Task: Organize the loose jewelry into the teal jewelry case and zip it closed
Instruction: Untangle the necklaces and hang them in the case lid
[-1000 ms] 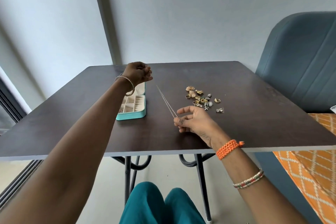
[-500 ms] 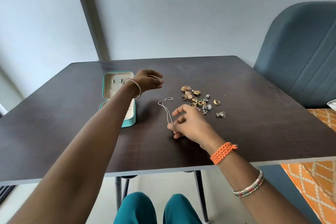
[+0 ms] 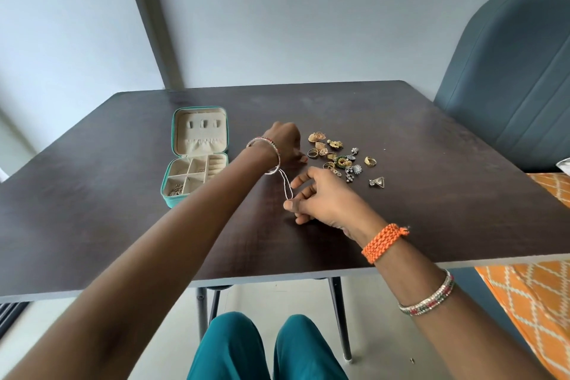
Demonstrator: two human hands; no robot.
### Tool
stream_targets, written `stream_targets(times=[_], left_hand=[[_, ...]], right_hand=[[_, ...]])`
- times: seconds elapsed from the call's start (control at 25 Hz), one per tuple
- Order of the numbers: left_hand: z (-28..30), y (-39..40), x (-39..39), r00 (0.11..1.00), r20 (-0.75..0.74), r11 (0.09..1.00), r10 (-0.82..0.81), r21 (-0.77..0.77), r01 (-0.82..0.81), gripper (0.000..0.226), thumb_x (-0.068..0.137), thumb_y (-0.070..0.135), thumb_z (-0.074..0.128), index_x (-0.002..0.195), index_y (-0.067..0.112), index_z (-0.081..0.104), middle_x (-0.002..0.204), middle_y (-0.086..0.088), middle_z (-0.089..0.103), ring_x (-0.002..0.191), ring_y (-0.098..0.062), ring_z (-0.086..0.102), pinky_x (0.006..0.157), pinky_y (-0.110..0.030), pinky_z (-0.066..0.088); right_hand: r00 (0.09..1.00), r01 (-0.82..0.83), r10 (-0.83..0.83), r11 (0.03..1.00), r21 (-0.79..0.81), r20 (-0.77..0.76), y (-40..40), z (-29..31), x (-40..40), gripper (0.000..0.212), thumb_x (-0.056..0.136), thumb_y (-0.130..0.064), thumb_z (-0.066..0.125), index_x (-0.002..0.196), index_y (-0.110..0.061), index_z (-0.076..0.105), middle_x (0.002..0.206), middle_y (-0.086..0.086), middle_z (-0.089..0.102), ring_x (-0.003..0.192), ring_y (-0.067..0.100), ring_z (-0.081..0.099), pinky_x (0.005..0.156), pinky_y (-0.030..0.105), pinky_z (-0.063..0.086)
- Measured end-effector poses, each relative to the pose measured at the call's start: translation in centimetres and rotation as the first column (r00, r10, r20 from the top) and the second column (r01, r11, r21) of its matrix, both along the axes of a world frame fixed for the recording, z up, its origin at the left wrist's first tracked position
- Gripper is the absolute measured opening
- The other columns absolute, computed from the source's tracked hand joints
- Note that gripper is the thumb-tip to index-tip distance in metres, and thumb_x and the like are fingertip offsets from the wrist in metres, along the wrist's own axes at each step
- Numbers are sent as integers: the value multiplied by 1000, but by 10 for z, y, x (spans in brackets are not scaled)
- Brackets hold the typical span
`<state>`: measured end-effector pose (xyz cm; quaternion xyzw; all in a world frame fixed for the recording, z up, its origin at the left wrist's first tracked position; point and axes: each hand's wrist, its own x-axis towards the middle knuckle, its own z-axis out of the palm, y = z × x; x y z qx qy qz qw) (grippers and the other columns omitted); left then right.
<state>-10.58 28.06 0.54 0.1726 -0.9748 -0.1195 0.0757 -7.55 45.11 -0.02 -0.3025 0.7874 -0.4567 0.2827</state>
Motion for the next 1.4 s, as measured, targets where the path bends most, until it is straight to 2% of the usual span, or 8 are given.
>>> stream_targets(times=[0.44, 0.6, 0.8, 0.88, 1.0, 1.08, 1.2, 1.4], left_hand=[[7, 4, 15, 992, -18, 991, -125, -42, 124, 35, 78, -8, 58, 112, 0, 65, 99, -16, 72, 100, -25, 66, 93, -30, 48], [3, 5, 21, 997, -48, 994, -54, -97, 49, 69, 82, 0, 58, 144, 20, 34, 107, -1, 71, 110, -24, 58, 80, -37, 48], [-11, 7, 20, 995, -64, 984, -79, -167, 67, 79, 87, 7, 51, 149, 12, 2, 108, -21, 58, 98, -39, 54, 86, -43, 48], [-10, 2, 15, 987, -162, 997, 5, 80, 8, 66, 87, 2, 45, 145, 8, 13, 105, -23, 59, 100, -36, 52, 91, -37, 43], [6, -19, 8, 939, -226, 893, 258, 427, -143, 22, 91, 3, 40, 99, 23, 36, 99, -17, 53, 95, -26, 51, 84, -33, 42], [12, -35, 4, 935, -174, 885, 308, 413, -215, 17, 91, 6, 40, 92, 22, 43, 101, -20, 54, 96, -28, 52, 82, -33, 42], [10, -51, -3, 937, -110, 920, 333, 256, -297, 34, 89, 6, 39, 123, -1, 45, 120, -24, 55, 113, -38, 51, 96, -38, 43], [0, -55, -14, 964, -142, 951, 223, 247, -184, 35, 88, -1, 42, 121, 5, 51, 116, -20, 61, 111, -34, 54, 92, -33, 41]], right_hand=[[998, 48, -46, 998, -47, 48, 5, 3, 6, 26, 81, -2, 70, 95, -13, 52, 67, 1, 58, 53, 15, 63, 75, 35, 57], [996, 58, -53, 996, -69, 72, 8, 1, 7, 26, 80, -3, 71, 91, -15, 52, 70, 2, 62, 54, 15, 63, 72, 32, 57], [995, 80, -74, 992, -96, 60, 7, -3, 7, 27, 80, -3, 72, 97, -12, 54, 70, 3, 65, 55, 14, 64, 72, 33, 59], [995, 86, -81, 991, -102, 51, 8, -3, 8, 27, 80, -4, 72, 98, -12, 54, 70, 3, 65, 54, 14, 64, 71, 33, 58], [987, 105, -112, 992, -65, -119, 8, -5, 14, 26, 80, -10, 73, 95, -18, 53, 73, 3, 68, 59, 15, 67, 55, 24, 50], [950, 139, -154, 988, -73, -271, 8, -11, 20, 25, 79, -13, 72, 92, -21, 53, 74, 2, 68, 64, 16, 67, 52, 20, 41], [889, 169, -189, 982, -85, -417, 2, -16, 23, 7, 80, -15, 71, 83, -17, 65, 73, 2, 65, 63, 13, 59, 49, 16, 37], [855, 108, -120, 993, -54, -504, 0, -12, 17, 9, 80, -13, 69, 71, -11, 70, 66, 2, 62, 61, 15, 58, 47, 14, 37]])
